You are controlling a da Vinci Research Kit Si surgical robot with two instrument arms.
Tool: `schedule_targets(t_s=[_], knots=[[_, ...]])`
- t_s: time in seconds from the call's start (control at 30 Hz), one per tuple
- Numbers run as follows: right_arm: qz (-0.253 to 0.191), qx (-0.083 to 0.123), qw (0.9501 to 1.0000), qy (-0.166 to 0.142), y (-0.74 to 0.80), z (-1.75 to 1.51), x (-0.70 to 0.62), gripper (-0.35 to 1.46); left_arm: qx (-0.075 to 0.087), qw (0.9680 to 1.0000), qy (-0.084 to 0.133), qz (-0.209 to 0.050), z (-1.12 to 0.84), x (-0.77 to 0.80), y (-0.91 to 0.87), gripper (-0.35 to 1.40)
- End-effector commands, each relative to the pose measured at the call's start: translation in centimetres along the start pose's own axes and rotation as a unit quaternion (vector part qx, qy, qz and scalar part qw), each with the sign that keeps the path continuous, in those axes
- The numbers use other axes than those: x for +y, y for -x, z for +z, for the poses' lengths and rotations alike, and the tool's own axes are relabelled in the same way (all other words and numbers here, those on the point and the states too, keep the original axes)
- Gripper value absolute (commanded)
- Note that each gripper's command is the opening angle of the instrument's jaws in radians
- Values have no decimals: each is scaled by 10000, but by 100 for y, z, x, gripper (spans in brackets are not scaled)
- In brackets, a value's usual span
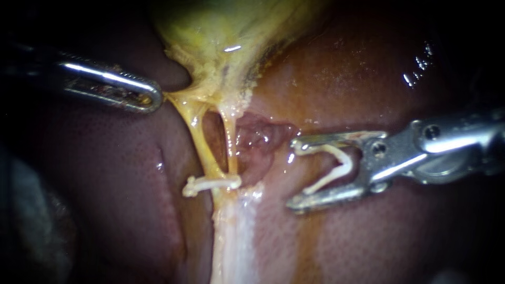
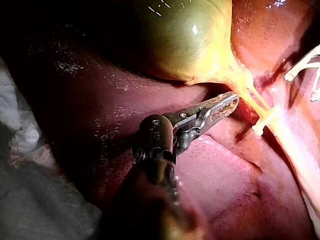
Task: Clipping second clip left tube
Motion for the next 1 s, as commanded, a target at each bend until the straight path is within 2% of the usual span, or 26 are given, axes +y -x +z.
schedule_targets(t_s=[0.03, 0.33, 0.57, 0.73, 1.0], knots=[[90, 14, 10000, -16, -2, 5, 0, 49, -11, 10000, 10, -4, 0, 0, 0, -35], [401, 196, 9990, -3, -20, 35, 8, 49, -16, 10000, 20, -4, 1, 0, 0, -35], [592, 296, 9978, -35, -26, 51, 14, 49, -14, 10000, 16, -4, 3, 0, 0, -35], [683, 310, 9971, -97, -19, 62, 16, 49, -14, 10000, 16, -3, 3, 0, 0, -35], [834, 267, 9959, -211, 6, 79, 22, 49, -14, 10000, 16, -4, 3, 0, 0, -35]])
